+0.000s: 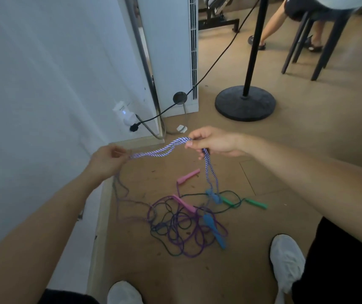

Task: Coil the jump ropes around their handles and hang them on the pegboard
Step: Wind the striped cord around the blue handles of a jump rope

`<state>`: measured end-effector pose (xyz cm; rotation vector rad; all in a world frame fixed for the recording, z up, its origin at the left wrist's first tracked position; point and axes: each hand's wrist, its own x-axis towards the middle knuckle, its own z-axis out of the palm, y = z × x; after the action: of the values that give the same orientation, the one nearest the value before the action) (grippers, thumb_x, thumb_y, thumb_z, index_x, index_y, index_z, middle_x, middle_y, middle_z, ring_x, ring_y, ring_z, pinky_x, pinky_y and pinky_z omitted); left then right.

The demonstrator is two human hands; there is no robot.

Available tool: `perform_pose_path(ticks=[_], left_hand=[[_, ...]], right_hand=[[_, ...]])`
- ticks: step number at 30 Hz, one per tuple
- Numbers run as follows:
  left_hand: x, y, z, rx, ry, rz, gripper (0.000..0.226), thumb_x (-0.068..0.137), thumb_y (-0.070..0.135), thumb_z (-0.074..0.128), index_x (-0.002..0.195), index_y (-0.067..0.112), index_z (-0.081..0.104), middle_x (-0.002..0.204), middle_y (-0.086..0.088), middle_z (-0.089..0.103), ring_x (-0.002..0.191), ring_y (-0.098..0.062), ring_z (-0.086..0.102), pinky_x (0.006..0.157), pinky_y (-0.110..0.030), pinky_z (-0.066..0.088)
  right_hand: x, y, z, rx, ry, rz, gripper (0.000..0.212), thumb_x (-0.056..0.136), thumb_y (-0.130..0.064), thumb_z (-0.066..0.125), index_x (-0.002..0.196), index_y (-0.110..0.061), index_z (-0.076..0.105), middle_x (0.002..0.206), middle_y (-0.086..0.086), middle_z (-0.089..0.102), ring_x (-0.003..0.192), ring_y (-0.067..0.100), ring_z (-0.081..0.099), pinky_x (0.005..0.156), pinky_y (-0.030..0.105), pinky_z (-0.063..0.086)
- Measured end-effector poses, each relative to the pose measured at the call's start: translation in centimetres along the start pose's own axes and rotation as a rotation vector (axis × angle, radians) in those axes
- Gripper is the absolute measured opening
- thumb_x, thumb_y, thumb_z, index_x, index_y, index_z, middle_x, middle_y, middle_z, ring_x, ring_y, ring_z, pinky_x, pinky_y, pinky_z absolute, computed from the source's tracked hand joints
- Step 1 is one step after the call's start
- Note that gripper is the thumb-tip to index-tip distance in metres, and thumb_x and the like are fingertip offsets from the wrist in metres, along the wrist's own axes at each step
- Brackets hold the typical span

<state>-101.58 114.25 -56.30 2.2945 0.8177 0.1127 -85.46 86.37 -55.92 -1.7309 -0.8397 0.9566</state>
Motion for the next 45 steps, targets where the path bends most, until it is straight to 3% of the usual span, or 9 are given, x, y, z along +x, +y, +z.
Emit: perform_pose_path(ticks=[6,9,11,15,20,24,31,39,45], left_hand=[[-2.9,4.8,2.7,-0.233,-0.422,0.356,0.053,0.087,0.036,0.075,0.137,0.027,0.058,0.136,0.009,0.063,0.128,-0.009,0.056,0.112,-0.035,0.042],[-3.8,6.5,3.8,-0.282,-0.536,0.449,0.036,0.092,0.031,0.069,0.127,0.022,0.063,0.118,-0.005,0.073,0.108,-0.011,0.067,0.101,-0.034,0.049],[-3.9,7.2,3.9,-0.292,-0.447,0.454,0.017,0.095,0.026,0.065,0.107,0.016,0.072,0.094,-0.018,0.071,0.076,-0.013,0.063,0.081,-0.037,0.049],[-3.0,7.7,2.6,-0.452,-0.177,0.365,0.024,0.099,0.020,0.060,0.077,0.017,0.070,0.063,0.013,0.063,0.058,-0.003,0.053,0.070,-0.030,0.051],[0.2,4.7,-0.9,-0.623,0.308,0.004,0.020,0.099,0.027,0.059,0.085,0.015,0.068,0.068,0.000,0.062,0.038,-0.004,0.051,0.057,-0.029,0.050],[2.0,0.6,-4.0,-0.776,0.485,-0.226,0.024,0.099,0.025,0.060,0.107,0.004,0.068,0.070,-0.002,0.053,0.050,-0.013,0.052,0.045,-0.019,0.046],[1.6,-1.3,-3.5,-0.439,0.182,-0.175,0.028,0.095,0.020,0.066,0.112,-0.001,0.069,0.086,-0.006,0.069,0.070,-0.014,0.060,0.065,-0.021,0.045],[-2.1,3.9,0.9,-0.285,-0.163,0.042,0.019,0.091,0.029,0.071,0.099,0.012,0.074,0.105,-0.012,0.075,0.093,-0.023,0.069,0.086,-0.031,0.055],[-7.2,7.8,5.7,-0.278,-0.565,0.255,0.044,0.089,0.046,0.070,0.130,0.028,0.062,0.122,0.011,0.070,0.113,-0.004,0.065,0.101,-0.027,0.048]], right_hand=[[0.0,-1.4,1.9,0.036,0.045,-0.134,0.017,0.097,-0.016,0.061,0.105,-0.004,0.069,0.087,0.015,0.053,0.060,0.010,0.048,0.060,0.025,0.047],[0.0,-1.4,2.0,0.044,0.056,-0.170,0.012,0.095,-0.019,0.064,0.097,-0.009,0.071,0.081,0.017,0.055,0.062,0.016,0.051,0.060,0.028,0.048],[-0.2,-1.6,1.6,0.004,0.050,-0.160,0.009,0.093,-0.020,0.067,0.091,-0.012,0.071,0.078,0.016,0.059,0.063,0.017,0.053,0.062,0.028,0.049],[-0.7,-1.2,0.2,-0.083,0.045,-0.069,0.012,0.091,-0.013,0.069,0.087,-0.004,0.063,0.066,-0.007,0.060,0.060,0.011,0.060,0.064,0.023,0.051],[-1.3,1.4,-1.9,-0.181,0.043,0.091,0.018,0.093,-0.016,0.067,0.097,0.001,0.063,0.071,0.002,0.064,0.067,0.012,0.068,0.069,0.026,0.055],[-1.9,3.1,-2.8,-0.248,0.038,0.149,0.014,0.096,-0.016,0.063,0.086,-0.007,0.061,0.073,0.003,0.062,0.073,0.015,0.068,0.073,0.028,0.053],[-2.1,2.1,-2.1,-0.042,0.086,0.072,0.016,0.102,-0.019,0.053,0.092,-0.009,0.059,0.060,-0.004,0.042,0.056,0.011,0.052,0.082,0.042,0.053],[-2.1,-0.5,1.1,0.356,0.151,0.031,0.021,0.106,-0.021,0.043,0.097,-0.009,0.057,0.055,-0.009,0.032,0.048,0.007,0.031,0.060,0.028,0.045],[-2.2,-2.6,2.6,0.571,0.150,-0.048,0.022,0.106,-0.022,0.040,0.099,-0.009,0.057,0.058,-0.005,0.033,0.052,0.011,0.030,0.058,0.027,0.042]])
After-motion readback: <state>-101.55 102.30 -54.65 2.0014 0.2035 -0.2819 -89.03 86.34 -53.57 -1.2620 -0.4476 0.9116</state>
